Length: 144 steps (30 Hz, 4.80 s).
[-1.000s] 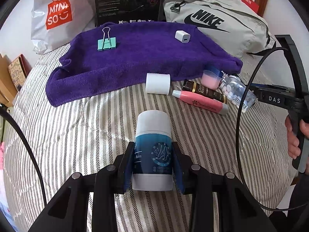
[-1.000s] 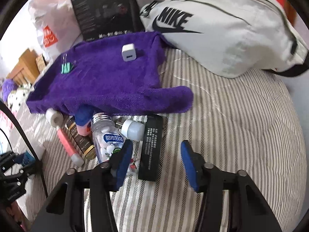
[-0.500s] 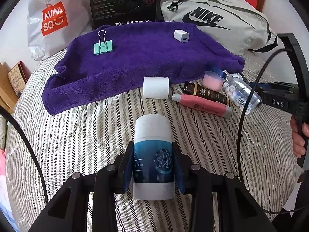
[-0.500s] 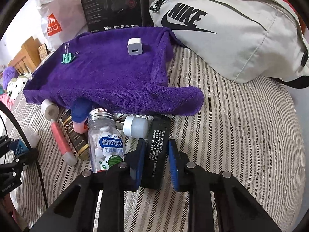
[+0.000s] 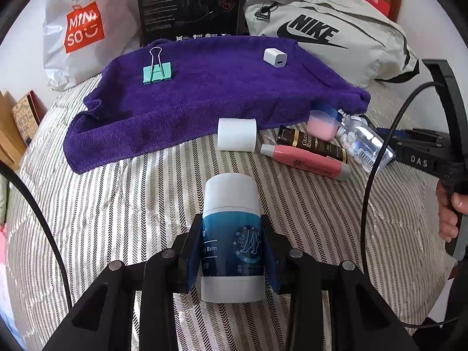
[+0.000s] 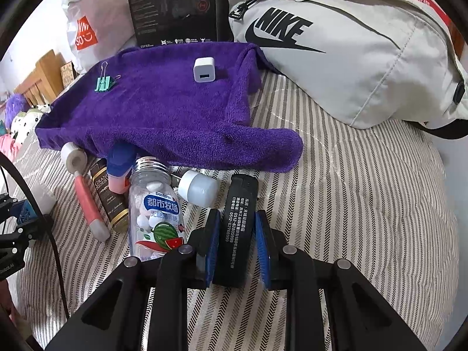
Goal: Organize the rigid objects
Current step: 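Carry the balm stick with the left gripper while the right carries the power bank onto the towel, then release the balm stick from the left gripper while the right releases the power bank, then grasp the white roll with the left gripper while the right grasps the clear candy bottle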
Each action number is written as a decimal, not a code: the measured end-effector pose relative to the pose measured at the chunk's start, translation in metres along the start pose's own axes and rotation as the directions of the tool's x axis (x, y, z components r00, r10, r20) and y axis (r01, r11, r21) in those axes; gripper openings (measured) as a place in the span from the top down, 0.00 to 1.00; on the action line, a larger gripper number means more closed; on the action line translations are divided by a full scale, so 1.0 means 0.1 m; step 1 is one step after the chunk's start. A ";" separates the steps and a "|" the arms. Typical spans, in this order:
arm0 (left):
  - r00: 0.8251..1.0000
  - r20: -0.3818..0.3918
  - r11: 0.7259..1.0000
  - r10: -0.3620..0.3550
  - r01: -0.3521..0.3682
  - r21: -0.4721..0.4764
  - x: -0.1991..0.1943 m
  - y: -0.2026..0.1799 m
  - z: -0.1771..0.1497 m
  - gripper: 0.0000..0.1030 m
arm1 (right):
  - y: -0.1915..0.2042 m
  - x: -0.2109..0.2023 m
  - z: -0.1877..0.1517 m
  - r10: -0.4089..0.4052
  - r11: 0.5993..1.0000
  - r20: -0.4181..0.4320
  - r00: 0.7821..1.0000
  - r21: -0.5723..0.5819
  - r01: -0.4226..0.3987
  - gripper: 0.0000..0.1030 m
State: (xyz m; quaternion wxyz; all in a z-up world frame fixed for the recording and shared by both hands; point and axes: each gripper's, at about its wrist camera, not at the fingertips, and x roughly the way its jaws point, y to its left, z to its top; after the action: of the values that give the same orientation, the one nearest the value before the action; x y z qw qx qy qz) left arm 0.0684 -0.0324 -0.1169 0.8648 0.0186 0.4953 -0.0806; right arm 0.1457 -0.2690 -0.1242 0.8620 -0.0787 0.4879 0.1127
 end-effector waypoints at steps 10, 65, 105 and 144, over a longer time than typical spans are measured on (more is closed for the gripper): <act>0.999 0.015 0.998 -0.031 0.032 -0.045 -0.11 0.11 0.04 0.67 | -0.06 -0.12 -0.03 -0.035 0.999 -0.026 0.999 0.004 0.035 0.78; 0.998 0.056 0.973 0.002 0.011 -0.230 0.62 1.05 1.29 0.67 | 0.28 0.60 1.29 0.118 0.992 -0.036 0.992 -0.035 -0.120 0.78; 1.000 -0.005 0.982 0.024 -0.025 -0.189 0.65 0.90 1.27 0.38 | 0.43 0.62 1.25 0.103 0.985 -0.063 0.993 -0.135 -0.111 0.54; 1.000 -0.006 0.994 0.001 -0.001 -0.112 0.31 0.11 0.66 0.28 | -0.22 -0.66 0.01 0.125 0.981 0.042 0.991 0.144 -0.130 0.35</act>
State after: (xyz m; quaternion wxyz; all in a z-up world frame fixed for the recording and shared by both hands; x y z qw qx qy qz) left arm 0.1423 -0.0324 -0.1108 0.8631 -0.0295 0.5015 -0.0522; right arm 0.1200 -0.2975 -0.0667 0.8643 0.0180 0.4848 0.1327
